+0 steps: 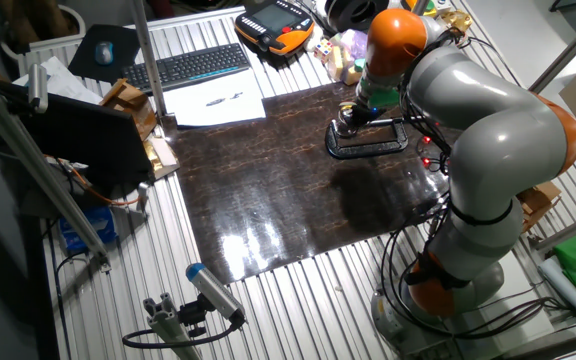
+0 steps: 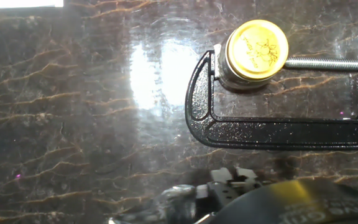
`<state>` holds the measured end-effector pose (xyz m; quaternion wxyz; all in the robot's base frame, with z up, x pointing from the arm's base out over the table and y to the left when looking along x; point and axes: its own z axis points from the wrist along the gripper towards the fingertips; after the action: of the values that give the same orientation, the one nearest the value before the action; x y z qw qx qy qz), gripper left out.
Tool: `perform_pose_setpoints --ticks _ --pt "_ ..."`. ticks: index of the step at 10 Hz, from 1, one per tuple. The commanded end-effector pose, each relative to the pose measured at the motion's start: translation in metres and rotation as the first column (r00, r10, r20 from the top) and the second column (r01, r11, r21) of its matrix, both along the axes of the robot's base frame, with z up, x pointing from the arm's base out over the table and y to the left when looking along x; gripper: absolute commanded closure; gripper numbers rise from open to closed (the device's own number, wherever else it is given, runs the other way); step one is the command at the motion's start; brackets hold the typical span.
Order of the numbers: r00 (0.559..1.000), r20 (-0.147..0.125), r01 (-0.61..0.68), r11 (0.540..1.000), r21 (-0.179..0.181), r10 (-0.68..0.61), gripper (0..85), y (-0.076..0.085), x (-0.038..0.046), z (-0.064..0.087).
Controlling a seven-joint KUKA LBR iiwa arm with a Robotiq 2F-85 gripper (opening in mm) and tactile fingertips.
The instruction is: Unscrew the lid from the jar
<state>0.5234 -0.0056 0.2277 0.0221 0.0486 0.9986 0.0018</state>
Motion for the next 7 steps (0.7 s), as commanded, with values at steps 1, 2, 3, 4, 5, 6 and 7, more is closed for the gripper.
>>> perform_pose_setpoints --ticks 1,2,3,4,5,6,7 --pt "1.0 0.002 0.003 1.0 -0.001 -0.003 84.3 -0.0009 0.0008 -0.0013" --pt "1.0 0.004 0.008 1.0 -0.002 -0.008 84.3 -0.0024 0.0014 -0.0031" --pt "1.0 0.005 0.011 1.0 -0.004 -0.011 84.3 -0.0043 0.0023 -0.0054" --pt "1.0 0.007 0.013 1.0 -0.007 -0.013 84.3 -0.0064 0.0034 -0.0078" --pt "1.0 0.005 0.016 1.0 -0.007 -0.016 84.3 -0.0081 0.0041 -0.0097" --pt "1.0 0.004 0.02 1.0 -0.005 -0.02 84.3 -0.0095 0.0039 -0.0109" --pt "1.0 0.001 0.025 1.0 -0.015 -0.025 84.3 -0.0099 0.0038 -0.0112"
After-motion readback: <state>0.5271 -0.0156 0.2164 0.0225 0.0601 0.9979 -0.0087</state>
